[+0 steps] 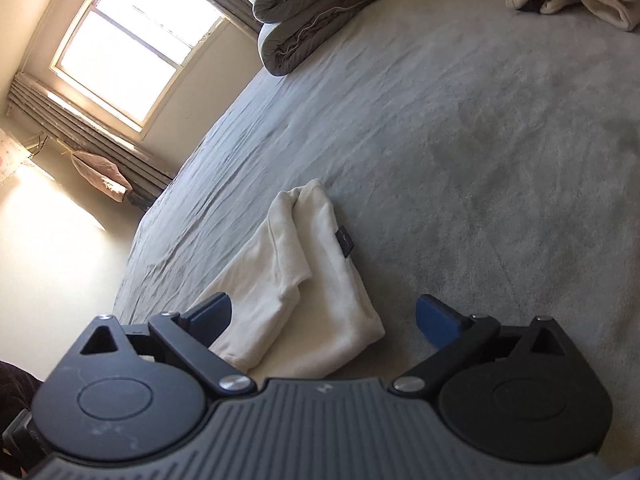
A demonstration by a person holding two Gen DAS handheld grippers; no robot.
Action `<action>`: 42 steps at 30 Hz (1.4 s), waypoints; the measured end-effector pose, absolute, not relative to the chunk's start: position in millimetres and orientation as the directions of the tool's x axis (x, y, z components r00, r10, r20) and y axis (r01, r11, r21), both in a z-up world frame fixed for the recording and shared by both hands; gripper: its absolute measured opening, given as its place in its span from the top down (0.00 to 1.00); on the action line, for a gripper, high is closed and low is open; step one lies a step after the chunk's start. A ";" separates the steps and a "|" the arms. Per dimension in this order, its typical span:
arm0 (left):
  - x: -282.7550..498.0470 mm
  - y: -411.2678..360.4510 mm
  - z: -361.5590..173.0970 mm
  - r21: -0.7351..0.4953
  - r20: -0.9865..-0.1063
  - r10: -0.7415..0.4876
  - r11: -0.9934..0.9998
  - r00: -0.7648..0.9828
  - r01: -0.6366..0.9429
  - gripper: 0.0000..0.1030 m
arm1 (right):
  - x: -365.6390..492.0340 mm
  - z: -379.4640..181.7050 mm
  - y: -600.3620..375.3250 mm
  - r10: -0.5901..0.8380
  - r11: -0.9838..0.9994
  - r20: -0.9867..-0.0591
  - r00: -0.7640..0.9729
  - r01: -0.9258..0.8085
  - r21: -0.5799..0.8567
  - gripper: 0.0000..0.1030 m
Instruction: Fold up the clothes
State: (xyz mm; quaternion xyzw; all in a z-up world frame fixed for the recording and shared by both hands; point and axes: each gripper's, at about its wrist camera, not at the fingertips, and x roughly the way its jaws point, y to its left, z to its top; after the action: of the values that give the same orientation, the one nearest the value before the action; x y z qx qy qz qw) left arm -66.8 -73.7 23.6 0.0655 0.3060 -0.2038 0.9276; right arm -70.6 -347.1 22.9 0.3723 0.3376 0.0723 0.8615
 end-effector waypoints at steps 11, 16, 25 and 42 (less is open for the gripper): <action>-71.6 -73.1 34.6 -0.148 -0.513 -0.518 0.838 0.684 0.524 0.22 | -64.4 20.0 -324.7 0.364 0.673 -0.470 0.804 0.122 0.730 0.03; -67.6 -81.9 18.0 -0.134 -0.549 -0.505 0.839 0.666 0.527 0.21 | -61.0 17.3 -322.0 0.364 0.660 -0.456 0.812 0.121 0.742 0.03; -70.5 -80.6 15.9 -0.160 -0.557 -0.523 0.830 0.646 0.534 0.19 | -56.9 14.9 -312.1 0.372 0.675 -0.443 0.816 0.089 0.732 0.15; -69.7 -77.5 13.4 -0.181 -0.563 -0.541 0.819 0.625 0.545 0.18 | -45.6 15.3 -298.9 0.291 0.765 -0.489 0.822 0.107 0.635 0.76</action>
State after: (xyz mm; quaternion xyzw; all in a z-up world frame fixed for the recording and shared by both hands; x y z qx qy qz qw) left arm -69.7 -77.5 13.4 0.0033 0.3111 -0.3011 0.9014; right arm -45.6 -298.9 15.3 0.3387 0.2937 0.0515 0.8924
